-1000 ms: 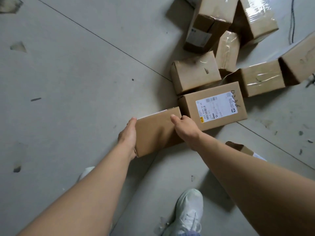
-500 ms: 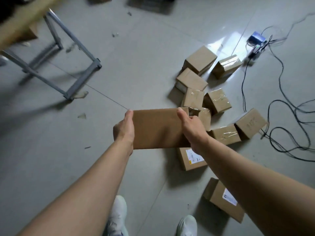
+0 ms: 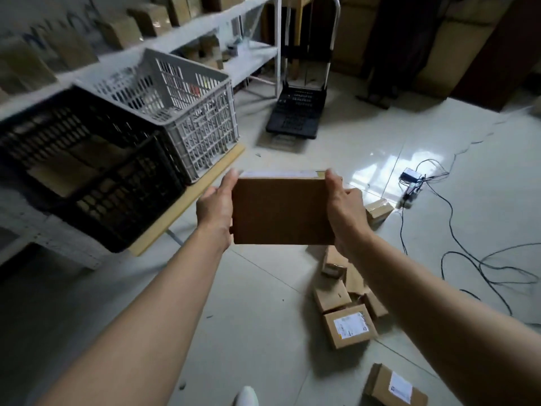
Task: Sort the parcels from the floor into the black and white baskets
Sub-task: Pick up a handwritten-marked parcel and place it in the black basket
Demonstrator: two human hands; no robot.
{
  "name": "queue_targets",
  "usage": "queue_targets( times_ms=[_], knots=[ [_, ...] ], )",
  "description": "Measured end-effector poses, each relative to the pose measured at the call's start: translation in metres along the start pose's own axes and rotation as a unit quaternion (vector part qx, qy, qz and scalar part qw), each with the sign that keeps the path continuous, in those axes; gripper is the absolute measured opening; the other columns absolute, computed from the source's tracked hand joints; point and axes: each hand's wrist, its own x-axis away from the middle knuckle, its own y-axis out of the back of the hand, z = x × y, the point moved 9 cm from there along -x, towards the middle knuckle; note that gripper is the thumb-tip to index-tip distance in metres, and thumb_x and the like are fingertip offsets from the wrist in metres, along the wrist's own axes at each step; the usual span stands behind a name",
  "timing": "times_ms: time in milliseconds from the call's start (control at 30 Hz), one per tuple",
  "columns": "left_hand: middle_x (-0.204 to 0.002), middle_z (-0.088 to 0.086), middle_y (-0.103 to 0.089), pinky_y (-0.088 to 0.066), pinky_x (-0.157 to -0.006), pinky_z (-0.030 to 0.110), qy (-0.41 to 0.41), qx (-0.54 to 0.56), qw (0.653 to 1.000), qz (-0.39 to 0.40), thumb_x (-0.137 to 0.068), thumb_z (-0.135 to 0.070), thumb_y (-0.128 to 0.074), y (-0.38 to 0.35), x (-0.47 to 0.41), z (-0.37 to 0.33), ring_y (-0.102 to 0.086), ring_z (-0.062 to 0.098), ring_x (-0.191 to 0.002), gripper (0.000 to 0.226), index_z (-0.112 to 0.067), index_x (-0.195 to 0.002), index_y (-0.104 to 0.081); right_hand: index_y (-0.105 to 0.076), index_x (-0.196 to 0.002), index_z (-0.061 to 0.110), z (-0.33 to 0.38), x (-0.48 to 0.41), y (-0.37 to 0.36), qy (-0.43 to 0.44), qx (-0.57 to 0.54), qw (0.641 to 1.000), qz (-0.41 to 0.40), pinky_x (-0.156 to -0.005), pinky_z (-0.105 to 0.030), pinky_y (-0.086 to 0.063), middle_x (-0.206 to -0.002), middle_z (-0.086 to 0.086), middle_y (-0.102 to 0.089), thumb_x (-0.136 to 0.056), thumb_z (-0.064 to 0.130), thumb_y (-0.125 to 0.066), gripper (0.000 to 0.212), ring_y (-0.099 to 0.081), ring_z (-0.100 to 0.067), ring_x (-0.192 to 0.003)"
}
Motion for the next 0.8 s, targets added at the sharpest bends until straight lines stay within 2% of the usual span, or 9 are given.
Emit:
queue_targets(
  times_ms=[67,167,267,367,467,533,600,700,800],
  knots=[
    [-0.093,0.002,-0.068,-0.053,-0.054,0.029,-0.016,0.008,1.000,0.016,-0.075,-0.061,-0.065,0.008,0.016,-0.033,-0.064,0.019,-0.078,0.053,-0.015,-0.103,-0.065,-0.042,-0.108,0.012,0.031,0.023,-0.001,0.025,-0.016,0.999,-0.013,-0.090,-0.049,-0.049,-0.103,-0.008,-0.054,-0.087,0.062,-0.045,0.054,-0.055,-0.026,-0.101],
    [-0.082,-0.002,-0.065,-0.050,-0.057,0.027,-0.046,0.004,0.998,0.033,-0.078,-0.055,-0.061,0.023,0.031,-0.074,-0.062,0.016,-0.072,0.042,-0.019,-0.099,-0.064,-0.042,-0.098,0.016,0.070,0.052,-0.005,0.057,-0.066,0.996,-0.022,-0.090,-0.049,-0.050,-0.099,-0.007,-0.054,-0.089,0.061,-0.045,0.046,-0.056,-0.026,-0.102],
    [-0.059,-0.009,-0.060,-0.050,-0.060,0.029,-0.074,-0.006,0.994,0.074,-0.079,-0.040,-0.056,0.035,0.041,-0.102,-0.057,0.012,-0.059,0.022,-0.020,-0.076,-0.065,-0.045,-0.096,0.016,0.095,0.073,-0.013,0.073,-0.123,0.990,-0.021,-0.089,-0.053,-0.051,-0.109,-0.012,-0.057,-0.087,0.062,-0.046,0.046,-0.059,-0.029,-0.103],
    [-0.050,-0.008,-0.057,-0.046,-0.056,0.026,-0.083,-0.011,0.990,0.113,-0.079,-0.026,-0.053,0.049,0.046,-0.121,-0.055,0.013,-0.052,0.028,-0.019,-0.053,-0.060,-0.054,-0.110,0.015,0.106,0.087,-0.029,0.060,-0.151,0.987,-0.004,-0.089,-0.054,-0.051,-0.114,-0.013,-0.062,-0.087,0.062,-0.047,0.053,-0.061,-0.030,-0.105],
    [-0.048,-0.006,-0.053,-0.042,-0.053,0.025,-0.097,-0.017,0.985,0.144,-0.081,-0.016,-0.050,0.065,0.046,-0.139,-0.051,0.014,-0.053,0.036,-0.018,-0.045,-0.059,-0.065,-0.099,0.018,0.113,0.096,-0.052,0.045,-0.174,0.983,0.028,-0.078,-0.050,-0.057,-0.104,-0.014,-0.069,-0.088,0.058,-0.050,0.045,-0.068,-0.032,-0.094],
    [-0.051,-0.003,-0.051,-0.042,-0.052,0.024,-0.107,-0.018,0.982,0.155,-0.081,-0.012,-0.049,0.077,0.043,-0.152,-0.048,0.015,-0.054,0.027,-0.017,-0.056,-0.057,-0.067,-0.091,0.018,0.119,0.101,-0.067,0.046,-0.168,0.984,0.036,-0.069,-0.042,-0.059,-0.099,-0.011,-0.071,-0.087,0.057,-0.051,0.043,-0.069,-0.029,-0.087],
    [-0.063,0.003,-0.051,-0.043,-0.058,0.028,-0.114,-0.011,0.981,0.158,-0.081,-0.009,-0.047,0.089,0.038,-0.162,-0.047,0.017,-0.060,0.012,-0.010,-0.073,-0.057,-0.067,-0.093,0.019,0.128,0.105,-0.083,0.068,-0.158,0.984,0.050,-0.069,-0.039,-0.058,-0.100,-0.011,-0.071,-0.089,0.056,-0.049,0.041,-0.069,-0.027,-0.087],
    [-0.080,0.012,-0.058,-0.043,-0.070,0.035,-0.126,-0.010,0.978,0.166,-0.079,-0.002,-0.044,0.104,0.030,-0.174,-0.050,0.022,-0.072,0.024,-0.005,-0.096,-0.060,-0.063,-0.109,0.017,0.140,0.109,-0.106,0.098,-0.148,0.981,0.074,-0.078,-0.045,-0.057,-0.106,-0.013,-0.070,-0.094,0.051,-0.044,0.042,-0.068,-0.028,-0.096],
    [-0.083,0.013,-0.065,-0.044,-0.067,0.035,-0.143,0.001,0.977,0.157,-0.078,0.002,-0.041,0.118,0.018,-0.183,-0.058,0.026,-0.075,0.031,-0.001,-0.101,-0.061,-0.056,-0.117,0.017,0.143,0.105,-0.118,0.095,-0.136,0.983,0.072,-0.056,-0.030,-0.049,-0.108,-0.014,-0.068,-0.091,0.057,-0.042,0.049,-0.067,-0.025,-0.092]
  ],
)
